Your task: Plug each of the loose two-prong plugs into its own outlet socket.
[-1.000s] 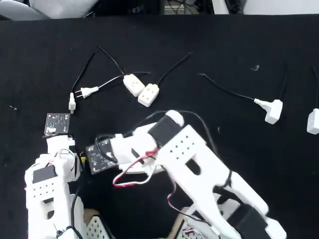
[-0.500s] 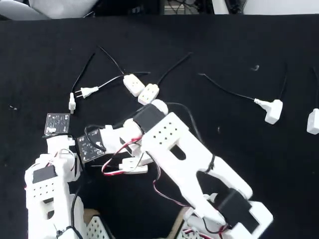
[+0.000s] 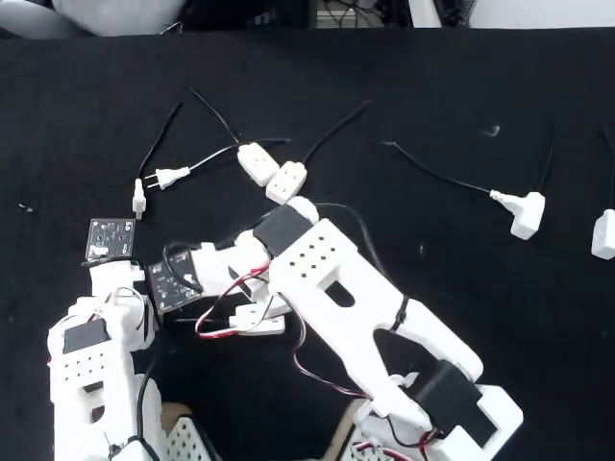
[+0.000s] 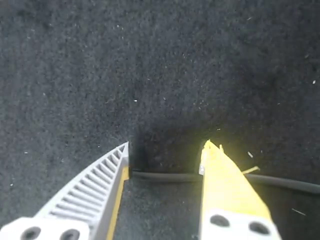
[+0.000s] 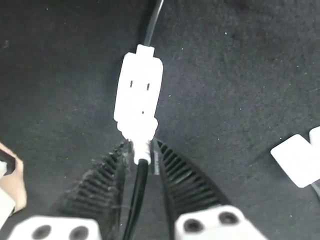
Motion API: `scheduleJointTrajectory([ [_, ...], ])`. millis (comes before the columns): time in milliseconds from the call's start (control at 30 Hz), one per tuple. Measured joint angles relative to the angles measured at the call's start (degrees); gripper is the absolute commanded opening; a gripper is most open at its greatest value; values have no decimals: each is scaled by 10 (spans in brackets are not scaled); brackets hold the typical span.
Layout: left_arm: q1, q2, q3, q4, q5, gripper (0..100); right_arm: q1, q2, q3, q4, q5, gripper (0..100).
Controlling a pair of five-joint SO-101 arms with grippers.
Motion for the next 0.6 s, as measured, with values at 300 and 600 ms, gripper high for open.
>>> scheduleJointTrajectory([
  [300, 0, 0, 0, 0, 0, 230, 0, 0, 2, 0, 10, 11],
  [600, 0, 0, 0, 0, 0, 230, 19, 0, 8, -1, 25, 11],
])
